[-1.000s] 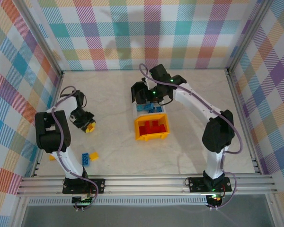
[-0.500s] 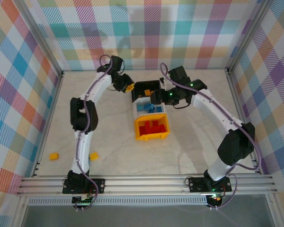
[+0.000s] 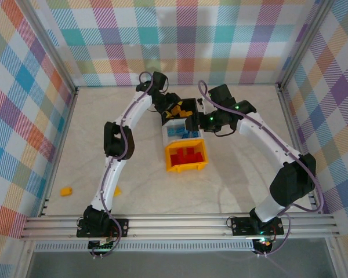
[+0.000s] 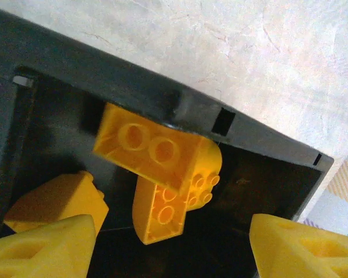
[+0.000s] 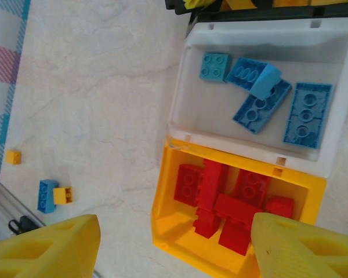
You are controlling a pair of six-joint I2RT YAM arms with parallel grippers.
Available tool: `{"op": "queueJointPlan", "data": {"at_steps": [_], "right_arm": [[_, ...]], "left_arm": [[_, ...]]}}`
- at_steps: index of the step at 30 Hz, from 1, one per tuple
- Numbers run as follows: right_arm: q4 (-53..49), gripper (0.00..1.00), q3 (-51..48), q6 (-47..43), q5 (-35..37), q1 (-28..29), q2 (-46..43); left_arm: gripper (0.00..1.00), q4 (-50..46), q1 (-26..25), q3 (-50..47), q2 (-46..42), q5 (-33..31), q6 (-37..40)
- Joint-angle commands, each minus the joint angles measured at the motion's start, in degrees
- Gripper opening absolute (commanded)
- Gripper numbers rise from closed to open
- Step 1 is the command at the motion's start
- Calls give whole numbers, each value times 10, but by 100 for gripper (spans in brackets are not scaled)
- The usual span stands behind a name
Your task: Sort the legos into containers by color
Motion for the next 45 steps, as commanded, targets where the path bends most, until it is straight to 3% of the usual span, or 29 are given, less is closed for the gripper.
{"op": "queueJointPlan", "data": {"at_steps": [1, 4, 7, 11, 16, 20, 24, 33, 45], "right_arm": [[7, 70, 7, -8, -48, 10, 15], [-34, 70, 52, -33, -61, 49, 68], [-77, 71, 103, -50, -68, 103, 127], [-64, 71, 128, -53, -78, 168, 180], [-92, 72, 210, -64, -81, 247, 271], [-90, 73, 259, -51, -77, 310, 334], [-106, 76, 326, -24, -44, 360, 411], [-98, 82, 440, 18, 13, 415, 517], [-19, 80, 466, 54, 28, 423, 547]], "left_arm": [[74, -68, 5, 7, -88, -29, 55], [77, -130, 21, -75, -194, -98, 119], [78, -124, 64, -302, -362, -162, 138], [79, -79, 187, -595, -596, -163, 133], [79, -142, 291, -754, -791, -201, 179], [82, -210, 307, -797, -887, -281, 175], [85, -263, 307, -830, -959, -321, 143], [88, -302, 306, -854, -1042, -323, 112], [91, -337, 306, -832, -1059, -344, 132]]}}
